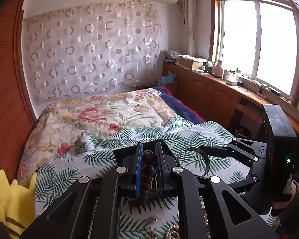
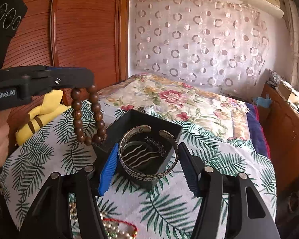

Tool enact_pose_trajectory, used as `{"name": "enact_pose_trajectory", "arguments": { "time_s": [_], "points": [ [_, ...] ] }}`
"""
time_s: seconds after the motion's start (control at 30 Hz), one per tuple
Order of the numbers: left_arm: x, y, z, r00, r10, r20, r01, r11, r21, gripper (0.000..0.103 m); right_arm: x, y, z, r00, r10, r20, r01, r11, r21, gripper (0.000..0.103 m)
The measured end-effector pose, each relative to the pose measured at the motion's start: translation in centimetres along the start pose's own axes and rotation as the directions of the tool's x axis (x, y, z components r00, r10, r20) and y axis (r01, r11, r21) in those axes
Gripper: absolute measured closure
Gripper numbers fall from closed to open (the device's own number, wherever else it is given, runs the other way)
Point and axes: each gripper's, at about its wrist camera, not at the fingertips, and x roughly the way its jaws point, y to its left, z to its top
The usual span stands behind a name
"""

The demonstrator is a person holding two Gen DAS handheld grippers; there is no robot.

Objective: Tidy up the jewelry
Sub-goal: 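Lower the cuff and bead bracelet into the black box and open both tools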

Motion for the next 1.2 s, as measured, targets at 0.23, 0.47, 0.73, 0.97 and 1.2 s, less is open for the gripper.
{"name": "enact_pose_trajectory", "arguments": {
  "time_s": [0.23,0.47,0.73,0.97,1.2],
  "points": [
    [4.6,1.4,-1.2,0.997,-0.012,-0.074,0.009,0.999,-0.039,0.091,4.2,-0.3,-0.4,0.998,0.022,-0.066,-0.021,1.000,0.015,0.040],
    [6.6,2.8,-2.9,0.992,-0.017,-0.123,0.008,0.997,-0.078,0.091,6.1,0.2,-0.6,0.995,0.033,-0.097,-0.032,0.999,0.011,0.040],
    [6.7,2.8,-3.8,0.990,-0.005,-0.138,-0.006,0.997,-0.074,0.091,5.7,0.7,-0.2,0.995,0.047,-0.090,-0.047,0.999,0.000,0.040],
    [4.8,2.6,-4.6,0.994,-0.013,-0.110,0.006,0.998,-0.066,0.072,2.7,0.4,-0.7,0.997,0.052,-0.052,-0.050,0.998,0.029,0.040],
    [2.6,2.3,-5.9,0.996,-0.023,-0.087,0.017,0.998,-0.066,0.053,-0.8,0.5,-3.7,0.996,0.058,-0.063,-0.055,0.997,0.051,0.040]
  ]
}}
